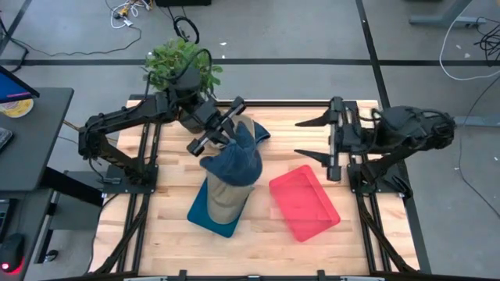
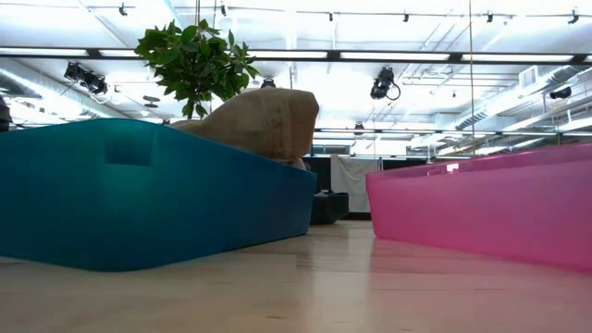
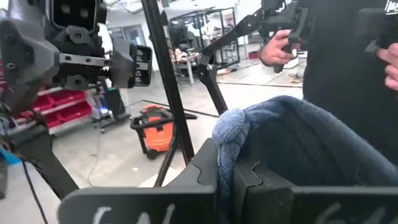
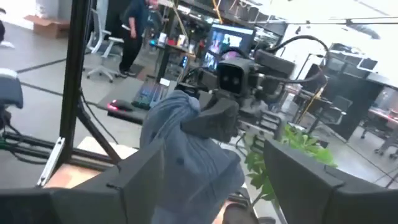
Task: Pick & Place hat
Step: Put the blue cap into the pink bin
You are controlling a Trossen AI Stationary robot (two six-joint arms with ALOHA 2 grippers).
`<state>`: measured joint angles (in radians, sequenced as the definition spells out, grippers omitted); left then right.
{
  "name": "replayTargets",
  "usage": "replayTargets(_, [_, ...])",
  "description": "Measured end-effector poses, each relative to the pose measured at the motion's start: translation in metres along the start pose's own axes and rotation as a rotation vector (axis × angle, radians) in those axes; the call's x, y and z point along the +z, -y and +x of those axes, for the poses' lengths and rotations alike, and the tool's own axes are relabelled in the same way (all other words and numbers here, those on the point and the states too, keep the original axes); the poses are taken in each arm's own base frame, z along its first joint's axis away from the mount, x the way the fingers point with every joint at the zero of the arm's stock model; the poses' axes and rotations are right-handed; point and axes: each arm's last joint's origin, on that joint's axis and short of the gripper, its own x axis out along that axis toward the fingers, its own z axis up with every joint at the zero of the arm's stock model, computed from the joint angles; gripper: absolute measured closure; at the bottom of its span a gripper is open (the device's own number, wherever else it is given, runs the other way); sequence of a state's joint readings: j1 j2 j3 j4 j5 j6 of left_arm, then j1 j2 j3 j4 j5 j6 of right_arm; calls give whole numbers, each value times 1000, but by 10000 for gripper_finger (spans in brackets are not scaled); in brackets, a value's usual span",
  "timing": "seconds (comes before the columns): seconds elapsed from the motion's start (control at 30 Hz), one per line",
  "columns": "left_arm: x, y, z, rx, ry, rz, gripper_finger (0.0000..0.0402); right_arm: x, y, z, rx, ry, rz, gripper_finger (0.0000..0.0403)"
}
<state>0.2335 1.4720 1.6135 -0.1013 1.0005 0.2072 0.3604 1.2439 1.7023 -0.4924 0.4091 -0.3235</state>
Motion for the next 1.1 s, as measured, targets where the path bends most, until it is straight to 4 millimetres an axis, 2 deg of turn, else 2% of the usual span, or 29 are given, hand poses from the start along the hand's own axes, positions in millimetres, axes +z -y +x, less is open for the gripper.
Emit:
replayTargets(0.13, [-5, -2, 7, -47, 17, 38, 398, -13, -2, 17, 57, -76, 1, 128])
replayTargets(0.27, [-1, -2, 14, -80, 68, 58, 398, -23, 2, 29, 96, -128, 94, 128])
replayTargets(0.47, [4, 5, 26, -145, 110, 44, 398, -28, 20, 42, 278, -78, 302, 128])
replayTargets(0.6, [8, 11, 32, -172, 135, 63, 398, -39, 31, 54, 413, -101, 402, 128])
replayTargets(0.77, [13, 18, 40, -181, 165, 94, 398, -50, 43, 75, 490, -95, 482, 128])
replayTargets(1.1, [13, 21, 44, -156, 166, 88, 398, -74, 42, 123, 654, -93, 553, 128])
